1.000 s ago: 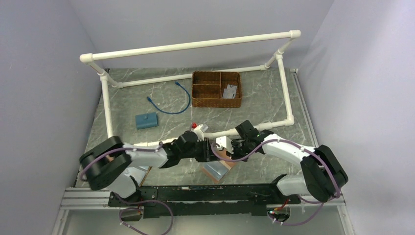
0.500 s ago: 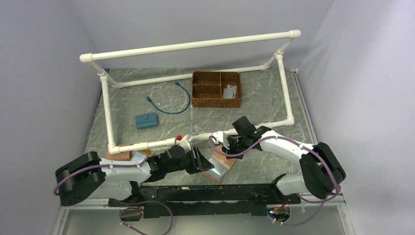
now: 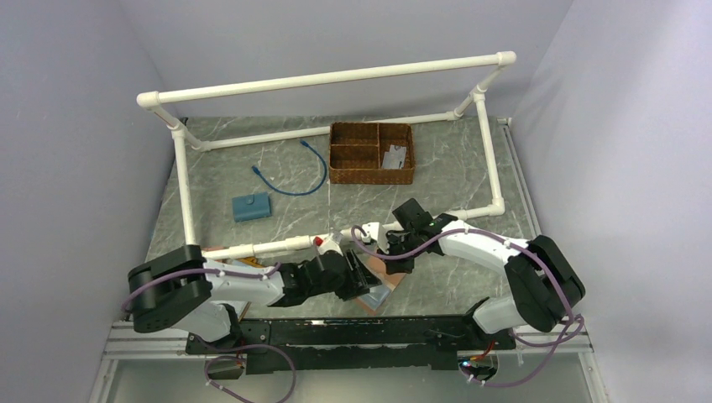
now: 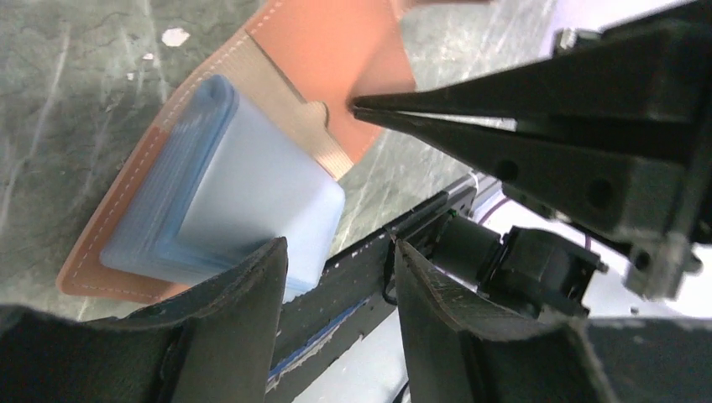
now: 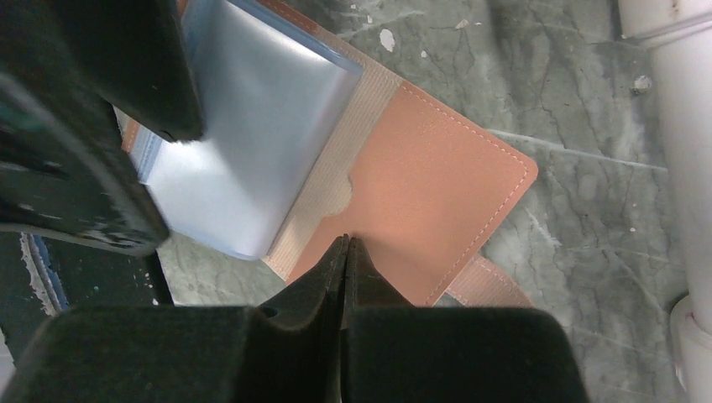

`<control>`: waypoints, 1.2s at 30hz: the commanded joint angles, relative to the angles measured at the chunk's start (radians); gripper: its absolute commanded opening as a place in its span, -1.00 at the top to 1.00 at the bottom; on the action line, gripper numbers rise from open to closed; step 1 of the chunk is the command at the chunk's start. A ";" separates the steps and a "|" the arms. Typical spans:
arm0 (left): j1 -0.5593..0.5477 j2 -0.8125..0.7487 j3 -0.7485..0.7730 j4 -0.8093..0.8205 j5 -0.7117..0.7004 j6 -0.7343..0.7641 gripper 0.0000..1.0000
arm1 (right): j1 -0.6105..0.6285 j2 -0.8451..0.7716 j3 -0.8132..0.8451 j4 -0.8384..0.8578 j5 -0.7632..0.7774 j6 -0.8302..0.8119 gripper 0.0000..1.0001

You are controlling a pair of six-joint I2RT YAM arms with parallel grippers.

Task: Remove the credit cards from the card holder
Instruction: Open the card holder at the center of the board.

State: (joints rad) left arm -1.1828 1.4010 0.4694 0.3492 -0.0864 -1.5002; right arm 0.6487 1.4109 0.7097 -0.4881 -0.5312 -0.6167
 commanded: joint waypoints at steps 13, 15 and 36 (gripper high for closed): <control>0.009 0.064 0.167 -0.520 -0.140 -0.185 -0.11 | 0.001 -0.012 0.046 0.001 0.020 0.049 1.00; 0.035 0.031 0.139 -0.474 -0.139 -0.116 -0.10 | 0.000 -0.013 0.049 -0.006 0.005 0.048 1.00; 0.006 -0.001 0.229 -0.514 -0.071 -0.024 -0.08 | -0.011 -0.012 0.065 -0.035 -0.062 0.047 1.00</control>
State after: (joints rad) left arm -1.1713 1.3907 0.6231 -0.0448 -0.1612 -1.4834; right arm 0.6426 1.4097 0.7399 -0.5220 -0.5690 -0.5751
